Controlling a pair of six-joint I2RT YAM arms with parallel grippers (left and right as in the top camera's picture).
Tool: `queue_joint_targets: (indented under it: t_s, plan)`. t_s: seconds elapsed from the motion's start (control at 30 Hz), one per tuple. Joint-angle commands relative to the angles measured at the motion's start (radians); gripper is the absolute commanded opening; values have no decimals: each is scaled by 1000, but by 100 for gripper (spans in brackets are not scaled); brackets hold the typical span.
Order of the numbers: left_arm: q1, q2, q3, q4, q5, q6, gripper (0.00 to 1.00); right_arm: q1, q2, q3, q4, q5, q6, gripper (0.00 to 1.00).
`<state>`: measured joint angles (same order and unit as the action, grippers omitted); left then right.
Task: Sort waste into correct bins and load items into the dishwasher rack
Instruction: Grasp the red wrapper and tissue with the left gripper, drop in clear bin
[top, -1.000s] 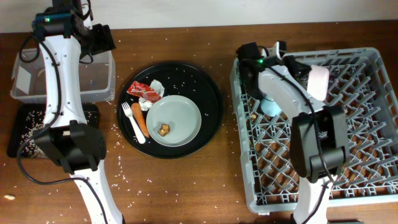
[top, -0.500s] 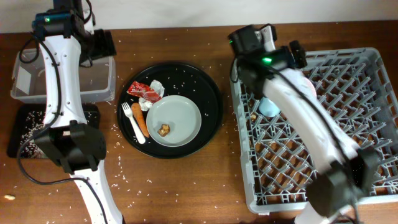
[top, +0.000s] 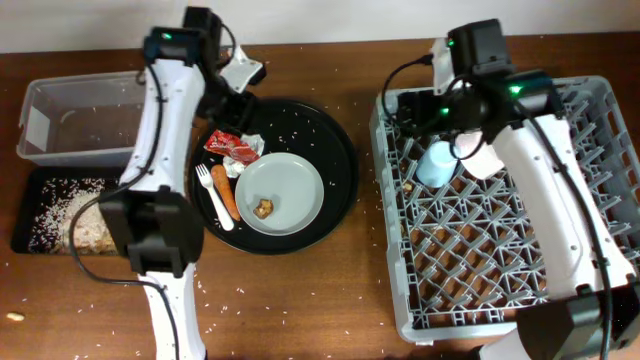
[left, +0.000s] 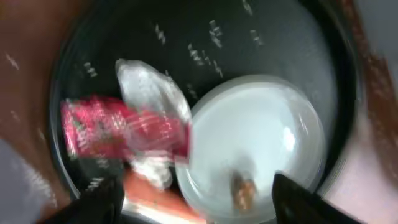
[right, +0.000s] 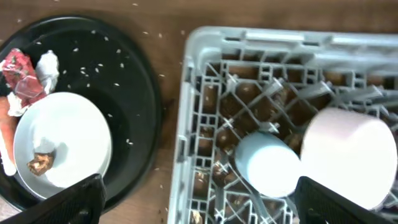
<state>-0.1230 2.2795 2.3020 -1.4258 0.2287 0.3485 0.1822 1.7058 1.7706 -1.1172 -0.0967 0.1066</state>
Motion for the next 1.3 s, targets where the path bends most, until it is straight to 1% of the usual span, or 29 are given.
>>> queue_joint_targets:
  t_s: [0.0,0.03,0.13,0.23,0.33,0.4,0.43,0.47,0.5,0.57,0.63,0.67,0.7,0.73,0.77,0.83,0.87,0.9,0.93,0.97,1.0,1.07,1.1,1.13,1.17,1.2,1.27]
  plan:
    - [10,-2,-227,223,-95,-227,76,-1,4,3,-35,-27,14,96]
    - [10,-2,-293,295,-95,-248,79,-1,4,3,-38,-27,14,96]
    - [10,3,-418,418,-125,-319,80,-1,4,3,-43,-27,14,96]
    - [10,45,-456,440,-126,-319,80,0,4,3,-51,-27,15,96]
    - [10,126,-456,464,-155,-338,80,0,4,3,-61,-27,15,96]
    - [10,141,-456,471,-155,-338,79,0,4,3,-61,-27,15,96]
    - [10,144,-456,473,-155,-338,52,0,4,3,-61,-27,15,96]
    - [10,144,-456,475,-155,-338,16,0,4,3,-61,-27,15,96]
    - [10,144,-455,476,-155,-338,1,0,4,3,-61,-27,15,96]
    - [10,144,-444,470,-154,-350,1,0,4,3,-61,-27,15,96]
    - [10,144,-357,418,-138,-357,1,0,4,3,-61,-27,14,96]
    - [10,144,-285,368,-133,-357,1,0,4,3,-61,-27,14,96]
    - [10,144,-150,271,-103,-357,1,0,4,3,-60,-27,14,96]
    - [11,144,-57,206,-93,-357,1,0,4,3,-60,-27,14,96]
    - [17,144,107,97,-95,-357,1,0,4,3,-57,-27,14,96]
    - [34,144,362,-39,-98,-356,1,0,4,3,-55,-27,15,96]
    - [59,144,523,-106,-127,-356,1,0,4,3,-54,-27,15,96]
    - [89,144,616,-137,-177,-356,1,0,4,3,-54,-27,15,96]
    - [126,144,651,-136,-241,-356,1,0,4,3,-54,-27,15,96]
    - [164,147,649,-121,-302,-356,1,0,4,3,-54,-27,15,96]
    - [190,157,642,-106,-330,-356,1,0,4,3,-54,-28,15,96]
    - [272,237,636,-34,-341,-356,1,0,4,3,-54,-28,27,96]
    - [289,277,636,-13,-332,-357,4,0,4,3,-54,-28,27,96]
    - [304,336,636,10,-323,-357,42,0,4,3,-55,-28,26,96]
    - [309,366,636,12,-323,-357,85,0,4,3,-55,-28,26,96]
    - [310,374,636,11,-323,-357,99,0,4,3,-55,-28,26,96]
    - [310,363,657,13,-322,-357,99,0,4,3,-54,-27,26,96]
